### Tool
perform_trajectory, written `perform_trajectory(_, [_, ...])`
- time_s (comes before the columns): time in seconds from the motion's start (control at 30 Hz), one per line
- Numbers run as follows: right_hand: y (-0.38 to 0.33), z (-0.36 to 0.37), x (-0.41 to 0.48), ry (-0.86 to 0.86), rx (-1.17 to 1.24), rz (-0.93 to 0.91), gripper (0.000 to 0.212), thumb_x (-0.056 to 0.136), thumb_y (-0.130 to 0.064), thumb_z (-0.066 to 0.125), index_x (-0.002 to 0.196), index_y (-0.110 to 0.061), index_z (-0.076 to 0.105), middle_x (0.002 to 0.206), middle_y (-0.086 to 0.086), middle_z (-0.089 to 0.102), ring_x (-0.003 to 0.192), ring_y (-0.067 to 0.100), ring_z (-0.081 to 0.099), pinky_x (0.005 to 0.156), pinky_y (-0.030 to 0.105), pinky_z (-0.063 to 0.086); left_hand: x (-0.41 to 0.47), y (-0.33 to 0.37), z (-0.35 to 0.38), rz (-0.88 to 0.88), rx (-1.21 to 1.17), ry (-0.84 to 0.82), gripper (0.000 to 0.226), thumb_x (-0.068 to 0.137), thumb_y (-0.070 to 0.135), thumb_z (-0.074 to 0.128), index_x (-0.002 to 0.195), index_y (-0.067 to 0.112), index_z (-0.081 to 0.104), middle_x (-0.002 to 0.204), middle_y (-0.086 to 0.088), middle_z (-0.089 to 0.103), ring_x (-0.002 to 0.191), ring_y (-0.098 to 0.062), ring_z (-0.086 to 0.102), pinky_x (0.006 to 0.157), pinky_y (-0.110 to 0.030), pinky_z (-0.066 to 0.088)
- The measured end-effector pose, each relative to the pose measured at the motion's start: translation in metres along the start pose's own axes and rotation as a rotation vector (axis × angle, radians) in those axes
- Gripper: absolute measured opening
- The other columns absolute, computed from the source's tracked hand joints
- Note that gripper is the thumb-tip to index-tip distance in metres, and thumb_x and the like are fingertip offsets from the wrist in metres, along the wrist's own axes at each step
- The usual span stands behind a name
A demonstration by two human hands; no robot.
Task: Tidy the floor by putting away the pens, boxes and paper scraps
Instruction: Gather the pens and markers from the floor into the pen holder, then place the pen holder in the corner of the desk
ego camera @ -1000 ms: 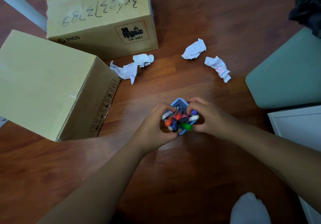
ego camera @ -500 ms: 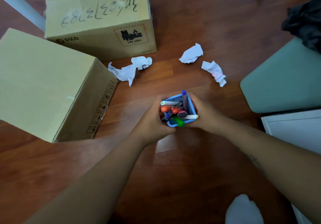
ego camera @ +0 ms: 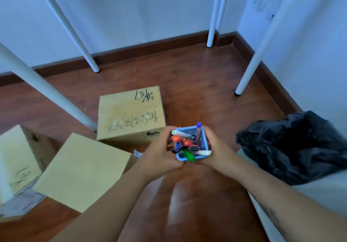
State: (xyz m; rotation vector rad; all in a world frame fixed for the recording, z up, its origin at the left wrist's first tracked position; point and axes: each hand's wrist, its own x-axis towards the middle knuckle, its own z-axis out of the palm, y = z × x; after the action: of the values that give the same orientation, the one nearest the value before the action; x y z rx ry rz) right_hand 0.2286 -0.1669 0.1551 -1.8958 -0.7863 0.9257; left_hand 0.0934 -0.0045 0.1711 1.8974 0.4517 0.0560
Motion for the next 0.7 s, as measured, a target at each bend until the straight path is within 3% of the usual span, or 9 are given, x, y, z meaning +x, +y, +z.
perform_trajectory(0.1, [-0.072, -0.033, -0.026, 0.013, 0.021, 0.017, 0.08, 0.066, -0.033, 0.087, 0.132, -0.044, 0.043, 0.116, -0.015, 0.068, 0.104, 0.004, 0.066, 0.092, 0.041, 0.054, -0.009, 0.079, -0.03, 0.008, -0.015, -0.031, 0.066, 0.07, 0.002, 0.082, 0.124, 0.021, 0.05, 0.113, 0.004, 0.069, 0.108, -0.012, 0.067, 0.085, -0.025, 0.055])
perform_trajectory(0.2, [-0.139, -0.067, -0.053, 0.016, 0.055, 0.031, 0.076, 0.068, -0.035, 0.086, 0.128, -0.049, 0.043, 0.107, -0.017, 0.07, 0.089, 0.001, 0.068, 0.075, 0.029, 0.055, -0.02, 0.157, -0.057, 0.018, -0.032, -0.059, 0.063, 0.069, 0.001, 0.083, 0.122, 0.018, 0.053, 0.11, 0.005, 0.07, 0.102, -0.01, 0.069, 0.077, -0.02, 0.054])
perform_trajectory(0.27, [-0.182, -0.09, -0.069, 0.02, 0.08, 0.039, 0.076, 0.067, -0.033, 0.087, 0.128, -0.048, 0.044, 0.107, -0.016, 0.071, 0.082, -0.001, 0.068, 0.071, 0.024, 0.052, -0.024, 0.207, -0.073, 0.032, -0.014, -0.057, 0.064, 0.068, 0.008, 0.084, 0.123, 0.02, 0.054, 0.11, 0.008, 0.07, 0.103, -0.01, 0.069, 0.078, -0.025, 0.056])
perform_trajectory(0.33, [-0.218, -0.111, -0.081, 0.013, 0.097, 0.032, 0.078, 0.066, -0.032, 0.088, 0.129, -0.045, 0.044, 0.11, -0.014, 0.071, 0.085, 0.001, 0.07, 0.077, 0.026, 0.055, -0.028, 0.254, -0.084, 0.067, -0.004, -0.073, 0.063, 0.068, 0.015, 0.083, 0.123, 0.022, 0.054, 0.112, 0.01, 0.069, 0.109, -0.01, 0.067, 0.086, -0.03, 0.057])
perform_trajectory(0.5, [-0.319, -0.188, -0.108, 0.05, 0.05, -0.02, 0.082, 0.059, -0.035, 0.091, 0.127, -0.043, 0.047, 0.114, -0.02, 0.068, 0.104, -0.001, 0.065, 0.091, 0.023, 0.054, -0.021, 0.372, -0.108, 0.107, 0.047, -0.078, 0.063, 0.075, 0.021, 0.085, 0.127, 0.031, 0.052, 0.114, 0.022, 0.067, 0.109, 0.001, 0.064, 0.09, -0.016, 0.052])
perform_trajectory(0.6, [-0.368, -0.233, -0.109, 0.082, 0.004, -0.084, 0.083, 0.061, -0.042, 0.09, 0.129, -0.047, 0.043, 0.115, -0.025, 0.065, 0.107, -0.001, 0.063, 0.086, 0.015, 0.053, -0.007, 0.434, -0.119, 0.109, 0.064, -0.035, 0.059, 0.081, 0.023, 0.08, 0.131, 0.034, 0.051, 0.114, 0.017, 0.07, 0.108, -0.001, 0.065, 0.092, -0.019, 0.052])
perform_trajectory(0.7, [-0.408, -0.273, -0.102, 0.142, -0.003, -0.142, 0.079, 0.064, -0.043, 0.087, 0.128, -0.052, 0.042, 0.115, -0.026, 0.064, 0.108, 0.002, 0.064, 0.085, 0.023, 0.057, 0.015, 0.483, -0.13, 0.138, 0.081, 0.005, 0.051, 0.088, 0.018, 0.073, 0.132, 0.033, 0.051, 0.112, 0.018, 0.071, 0.106, -0.001, 0.067, 0.092, -0.021, 0.053])
